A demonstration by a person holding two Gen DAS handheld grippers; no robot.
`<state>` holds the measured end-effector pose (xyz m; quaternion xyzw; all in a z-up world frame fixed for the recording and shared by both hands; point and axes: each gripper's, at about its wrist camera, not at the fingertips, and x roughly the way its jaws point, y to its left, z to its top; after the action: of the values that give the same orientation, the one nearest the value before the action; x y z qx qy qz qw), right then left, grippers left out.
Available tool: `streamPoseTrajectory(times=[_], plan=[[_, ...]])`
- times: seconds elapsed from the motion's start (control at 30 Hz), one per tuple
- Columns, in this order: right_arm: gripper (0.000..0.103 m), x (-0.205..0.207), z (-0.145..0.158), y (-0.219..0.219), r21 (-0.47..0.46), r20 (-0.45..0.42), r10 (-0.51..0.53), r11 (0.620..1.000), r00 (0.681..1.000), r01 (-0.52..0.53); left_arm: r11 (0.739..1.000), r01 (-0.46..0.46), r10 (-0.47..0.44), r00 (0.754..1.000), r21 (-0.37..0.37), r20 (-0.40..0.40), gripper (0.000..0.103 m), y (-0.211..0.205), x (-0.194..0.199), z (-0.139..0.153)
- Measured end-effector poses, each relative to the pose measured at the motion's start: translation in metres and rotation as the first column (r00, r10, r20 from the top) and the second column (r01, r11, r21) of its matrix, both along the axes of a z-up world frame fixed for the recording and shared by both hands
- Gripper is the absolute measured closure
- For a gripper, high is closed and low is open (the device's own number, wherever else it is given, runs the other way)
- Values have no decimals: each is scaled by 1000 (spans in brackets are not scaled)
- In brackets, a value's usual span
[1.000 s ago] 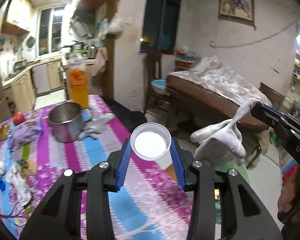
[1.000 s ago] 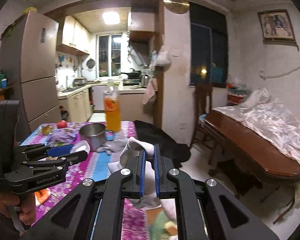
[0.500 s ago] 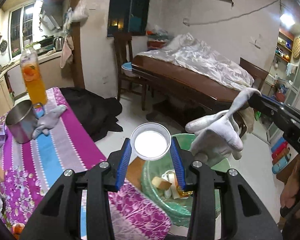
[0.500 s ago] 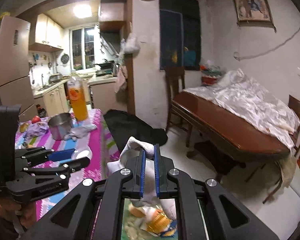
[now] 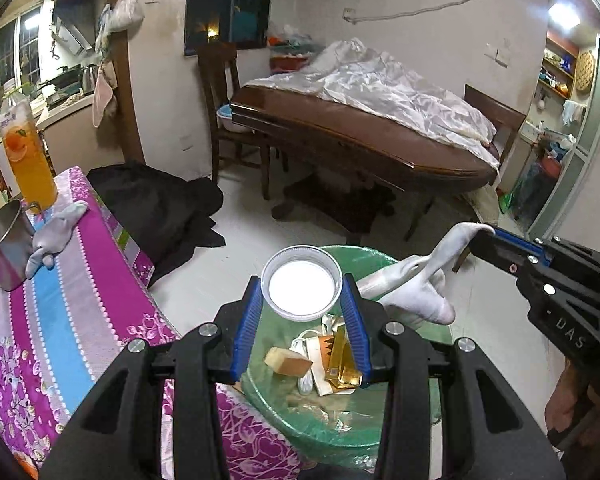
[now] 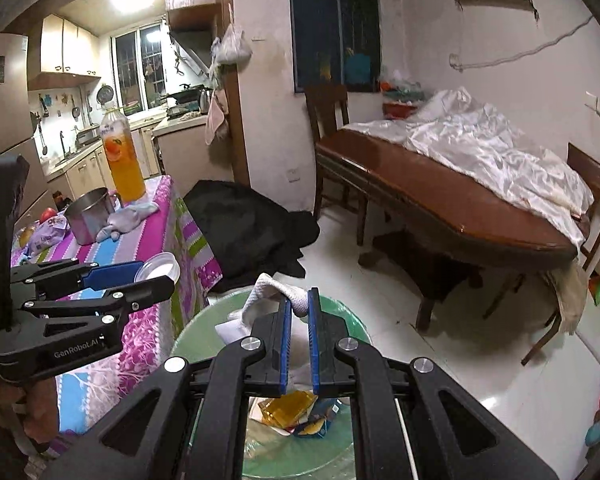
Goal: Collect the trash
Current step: 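Lift the white lid and glove and carry both over the green bin, then open both grippers to drop the lid and glove into the bin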
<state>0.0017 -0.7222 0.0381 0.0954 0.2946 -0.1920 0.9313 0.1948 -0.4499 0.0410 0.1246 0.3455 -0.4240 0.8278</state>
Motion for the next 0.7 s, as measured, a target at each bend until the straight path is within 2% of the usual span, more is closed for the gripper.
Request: streamPoseTrajectory(times=[0.23,0.63,0.7], plan=[[95,1,-17,-10,22,-15,-10,1000,1000,10,1000,8,-8,1000,23,-14,65,-10,0,-11],[95,8,-24,-13,35,-27,-16,999,1000,17,999,0,2,999,39,-35,64,-18,3,-24],[91,10,-26,-13,35,-34,-16,999,999,18,999,-10,11,999,41,-31,61,-19,6,-26]])
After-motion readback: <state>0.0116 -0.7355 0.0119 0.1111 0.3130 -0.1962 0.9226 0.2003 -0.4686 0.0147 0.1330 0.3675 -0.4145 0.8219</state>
